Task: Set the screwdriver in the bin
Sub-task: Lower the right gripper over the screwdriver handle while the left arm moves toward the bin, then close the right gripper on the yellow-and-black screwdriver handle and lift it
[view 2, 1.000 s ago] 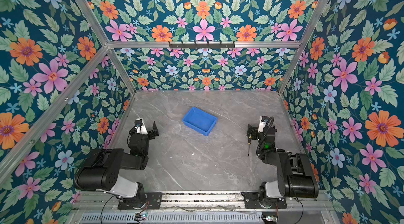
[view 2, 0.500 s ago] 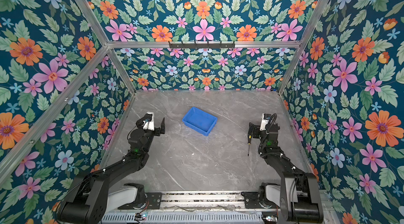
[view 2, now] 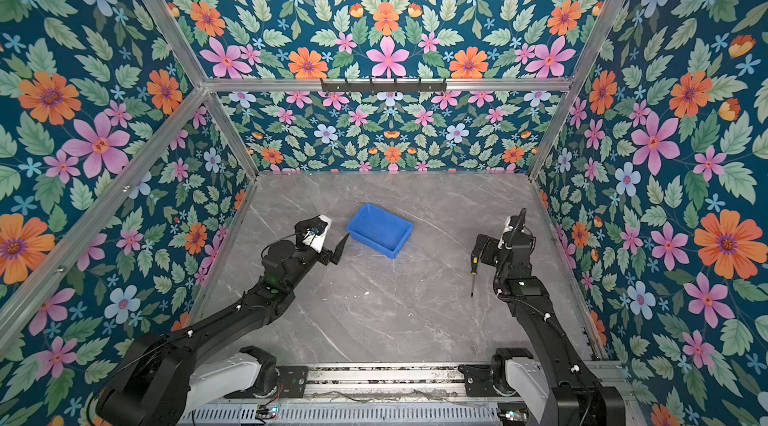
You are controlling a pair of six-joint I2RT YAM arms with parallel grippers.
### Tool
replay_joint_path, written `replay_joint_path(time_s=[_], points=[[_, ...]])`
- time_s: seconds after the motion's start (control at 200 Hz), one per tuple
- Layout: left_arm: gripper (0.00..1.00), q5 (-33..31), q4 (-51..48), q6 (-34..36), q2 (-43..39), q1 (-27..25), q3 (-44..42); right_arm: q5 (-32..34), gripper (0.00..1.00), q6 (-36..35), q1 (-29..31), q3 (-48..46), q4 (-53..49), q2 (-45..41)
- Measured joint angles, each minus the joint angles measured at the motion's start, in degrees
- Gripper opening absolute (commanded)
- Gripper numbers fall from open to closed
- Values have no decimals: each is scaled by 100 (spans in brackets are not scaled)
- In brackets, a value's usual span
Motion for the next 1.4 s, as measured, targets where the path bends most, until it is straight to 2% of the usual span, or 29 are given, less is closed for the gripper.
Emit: replay_joint_path(time_s=[0.165,0.385,0.635,0.715,0.97,1.045,1.221,1.401], points=[[100,612,-317,131,98,-306,267,133,99,356,293,404,-857,560],[100,1419,-824,415,295,-986,592,175,99,752,323,789,-1486,1377],[100,1679,-1338,675,457,-1600,717,146,99,927,326,1062,-1650,2120],[100,1679,-1434,719,535,-1733,752,122,96,977,330,1180,-1703,2363],[100,1670,-1488,839,706,-1980,809,11,76,1204,328,1412,-1777,2975],[100,1665,-1491,839,710,-1996,809,-28,68,1246,330,1471,-1810,3128],[100,1606,-1488,839,710,-1998,791,-157,40,1340,330,1563,-1845,3403],[100,1569,-1478,835,710,-2000,750,-251,29,1340,328,1628,-1845,3593]])
